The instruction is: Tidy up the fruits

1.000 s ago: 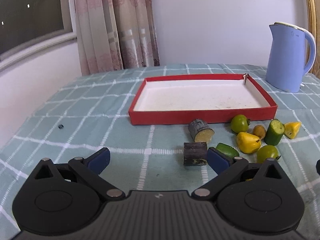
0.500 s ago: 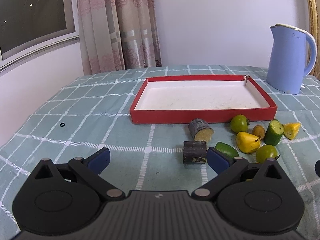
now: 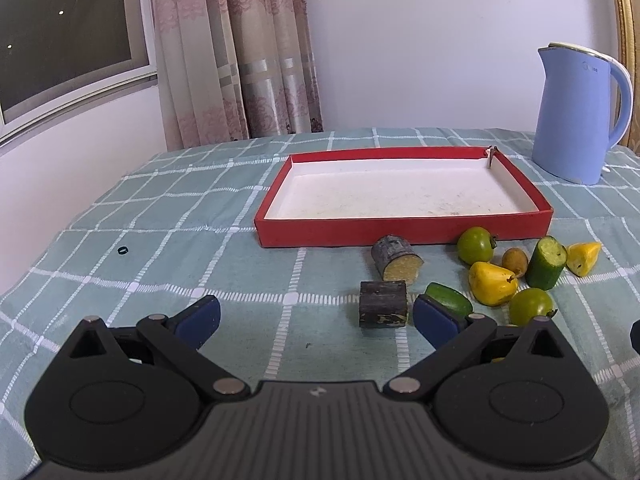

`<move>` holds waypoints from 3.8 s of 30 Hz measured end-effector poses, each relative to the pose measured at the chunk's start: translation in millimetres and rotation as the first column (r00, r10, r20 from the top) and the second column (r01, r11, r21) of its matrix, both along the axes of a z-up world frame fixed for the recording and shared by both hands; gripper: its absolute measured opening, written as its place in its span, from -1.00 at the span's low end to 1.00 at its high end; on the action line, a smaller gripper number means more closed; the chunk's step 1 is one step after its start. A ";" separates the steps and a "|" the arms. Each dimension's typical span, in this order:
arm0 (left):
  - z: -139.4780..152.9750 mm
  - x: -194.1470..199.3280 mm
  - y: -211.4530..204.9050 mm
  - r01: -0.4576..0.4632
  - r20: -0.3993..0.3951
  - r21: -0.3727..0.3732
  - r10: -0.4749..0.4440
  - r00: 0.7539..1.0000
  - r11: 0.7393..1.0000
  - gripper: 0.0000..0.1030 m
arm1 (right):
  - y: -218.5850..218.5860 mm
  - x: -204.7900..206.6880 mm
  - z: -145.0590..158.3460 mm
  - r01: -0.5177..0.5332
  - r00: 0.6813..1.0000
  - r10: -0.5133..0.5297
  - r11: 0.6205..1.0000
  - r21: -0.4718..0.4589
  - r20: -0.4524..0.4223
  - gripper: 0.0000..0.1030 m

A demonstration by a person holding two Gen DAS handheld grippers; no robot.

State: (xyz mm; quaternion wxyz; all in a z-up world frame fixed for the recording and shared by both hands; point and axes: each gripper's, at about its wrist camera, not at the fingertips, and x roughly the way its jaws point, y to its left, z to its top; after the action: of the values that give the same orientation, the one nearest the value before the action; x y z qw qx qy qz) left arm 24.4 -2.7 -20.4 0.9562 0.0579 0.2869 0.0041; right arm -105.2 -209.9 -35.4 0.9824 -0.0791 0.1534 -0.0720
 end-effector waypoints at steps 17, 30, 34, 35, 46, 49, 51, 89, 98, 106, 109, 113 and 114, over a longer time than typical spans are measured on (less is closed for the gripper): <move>-1.7 2.9 -1.6 -0.004 -0.009 0.000 0.004 1.000 1.000 1.00 | -2.3 1.7 0.8 0.001 1.000 -0.001 1.000 -0.005 0.001 1.00; 5.8 -6.9 6.9 0.125 0.035 -0.060 -0.123 0.992 0.990 1.00 | -4.7 8.9 1.2 0.001 1.000 0.000 1.000 -0.027 0.004 1.00; 4.3 -2.8 1.0 0.135 0.032 -0.052 -0.134 0.991 0.989 1.00 | -7.0 15.3 0.9 -0.003 1.000 0.003 1.000 -0.027 0.001 1.00; 3.4 -0.8 1.0 0.132 0.031 -0.060 -0.130 0.991 0.989 1.00 | -7.6 16.6 0.7 -0.005 1.000 0.005 1.000 -0.029 0.002 1.00; -8.3 18.8 7.8 0.099 -0.038 -0.087 -0.102 0.994 0.991 -0.14 | -14.5 25.3 -5.8 0.000 1.000 0.000 1.000 -0.017 -0.008 1.00; -12.0 22.4 10.7 0.115 -0.053 -0.112 -0.121 0.991 0.987 -0.41 | -15.7 26.9 -8.2 0.001 1.000 -0.001 1.000 -0.007 -0.014 1.00; -13.2 22.9 10.9 0.147 -0.048 -0.122 -0.154 0.987 0.982 -0.43 | -16.2 27.7 -9.3 0.001 1.000 -0.001 1.000 -0.006 -0.017 1.00; -22.8 45.5 6.3 0.205 -0.067 -0.164 -0.218 0.974 0.965 0.54 | -18.1 43.8 -17.2 -0.017 0.999 0.016 1.000 -0.011 -0.039 1.00; -23.6 52.5 16.1 0.164 -0.083 -0.180 -0.181 0.980 0.970 0.42 | -17.6 43.6 -17.8 -0.015 0.999 0.015 1.000 -0.012 -0.038 1.00; -21.8 48.7 16.3 0.151 -0.069 -0.155 -0.163 0.984 0.976 0.40 | -17.7 43.3 -17.7 -0.018 0.999 0.017 1.000 -0.006 -0.037 1.00; -26.8 56.4 8.4 0.176 -0.117 -0.149 -0.194 0.974 0.973 0.35 | -18.0 43.2 -17.7 -0.017 0.999 0.017 1.000 -0.004 -0.038 1.00; -31.4 57.7 -4.3 0.189 -0.126 -0.107 -0.202 0.971 0.976 0.27 | -18.9 42.7 -17.4 -0.017 0.999 0.017 1.000 0.003 -0.034 1.00; -32.0 58.9 -4.5 0.191 -0.130 -0.111 -0.205 0.970 0.975 0.20 | -19.5 42.8 -17.3 -0.016 0.999 0.016 1.000 0.006 -0.035 1.00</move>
State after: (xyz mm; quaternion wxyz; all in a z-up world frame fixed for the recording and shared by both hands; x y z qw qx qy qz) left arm 83.3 -7.2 -52.4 0.9309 0.0394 0.3463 -0.1095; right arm -62.4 -229.4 -52.8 0.9803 -0.0789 0.1702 -0.0624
